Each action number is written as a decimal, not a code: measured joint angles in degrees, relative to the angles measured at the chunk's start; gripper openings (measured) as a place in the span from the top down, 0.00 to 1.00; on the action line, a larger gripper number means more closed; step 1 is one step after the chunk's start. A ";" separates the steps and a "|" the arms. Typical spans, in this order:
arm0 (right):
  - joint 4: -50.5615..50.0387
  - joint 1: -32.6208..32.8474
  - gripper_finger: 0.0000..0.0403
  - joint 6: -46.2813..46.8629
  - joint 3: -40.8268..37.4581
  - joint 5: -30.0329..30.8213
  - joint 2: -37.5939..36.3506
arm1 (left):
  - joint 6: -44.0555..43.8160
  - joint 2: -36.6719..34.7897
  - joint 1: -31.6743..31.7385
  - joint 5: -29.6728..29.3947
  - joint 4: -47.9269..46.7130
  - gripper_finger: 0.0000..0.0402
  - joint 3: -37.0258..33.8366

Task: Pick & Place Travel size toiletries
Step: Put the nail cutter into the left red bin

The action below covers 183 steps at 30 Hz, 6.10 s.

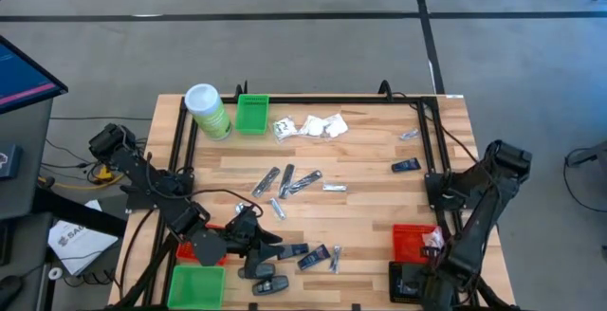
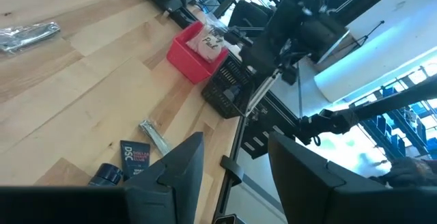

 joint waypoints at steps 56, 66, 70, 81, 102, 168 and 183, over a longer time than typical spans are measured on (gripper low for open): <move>-28.46 -0.83 1.00 -5.00 29.99 4.52 2.24 | 0.85 0.00 0.04 0.22 0.04 0.60 0.00; -26.82 -0.67 0.80 -5.10 30.01 3.84 3.43 | 0.85 0.00 0.04 0.17 0.50 0.60 0.00; -27.30 -0.80 0.64 -4.08 30.01 4.84 3.06 | 0.85 0.00 -0.07 -0.02 0.66 0.60 0.00; -27.59 -0.88 0.53 -3.65 30.01 5.03 3.08 | 0.72 0.00 -0.09 0.46 1.29 0.60 0.00; -29.53 -0.98 0.99 -7.98 29.97 5.92 8.99 | 1.04 0.00 0.04 0.50 1.75 0.60 0.00; -1.35 -0.91 1.00 1.42 1.77 6.97 -0.18 | 0.85 0.00 -0.33 0.48 2.58 0.60 0.00; -1.34 -3.01 0.91 -0.48 1.75 4.59 -6.98 | 1.05 -0.02 -0.33 0.48 2.58 0.60 -0.02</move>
